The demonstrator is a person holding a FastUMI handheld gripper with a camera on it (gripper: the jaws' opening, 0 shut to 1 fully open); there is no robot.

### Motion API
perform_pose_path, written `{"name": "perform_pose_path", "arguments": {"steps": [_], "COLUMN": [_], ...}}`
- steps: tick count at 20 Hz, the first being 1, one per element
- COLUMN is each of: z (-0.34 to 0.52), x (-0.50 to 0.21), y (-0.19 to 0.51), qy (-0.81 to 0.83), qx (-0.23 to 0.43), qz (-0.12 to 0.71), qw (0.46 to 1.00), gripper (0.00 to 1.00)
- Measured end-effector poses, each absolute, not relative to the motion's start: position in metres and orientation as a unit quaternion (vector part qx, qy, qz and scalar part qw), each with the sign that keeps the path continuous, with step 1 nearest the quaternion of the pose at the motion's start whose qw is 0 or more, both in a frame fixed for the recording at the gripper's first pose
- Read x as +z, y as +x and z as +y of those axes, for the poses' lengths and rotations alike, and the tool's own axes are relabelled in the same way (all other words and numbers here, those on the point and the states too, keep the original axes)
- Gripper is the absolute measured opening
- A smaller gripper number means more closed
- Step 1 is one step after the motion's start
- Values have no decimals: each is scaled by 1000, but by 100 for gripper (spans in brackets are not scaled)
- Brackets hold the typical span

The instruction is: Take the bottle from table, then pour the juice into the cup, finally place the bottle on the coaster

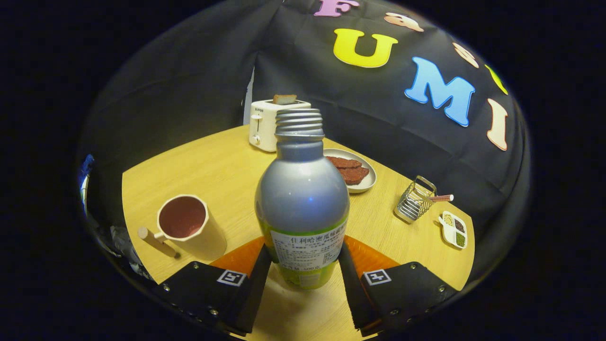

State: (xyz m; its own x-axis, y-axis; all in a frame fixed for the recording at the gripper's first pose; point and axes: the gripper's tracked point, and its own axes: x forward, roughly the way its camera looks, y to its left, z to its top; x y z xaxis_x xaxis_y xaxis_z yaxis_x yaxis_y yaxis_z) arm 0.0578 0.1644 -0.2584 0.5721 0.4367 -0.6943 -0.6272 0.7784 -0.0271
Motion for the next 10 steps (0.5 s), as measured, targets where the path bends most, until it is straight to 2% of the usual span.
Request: {"name": "perform_pose_path", "arguments": {"steps": [5, 10], "z": [167, 168], "x": [-273, -297], "y": [84, 95], "qy": [-129, -105], "qx": [292, 281], "qz": [313, 318], "qw": [895, 900], "gripper": [76, 77]}}
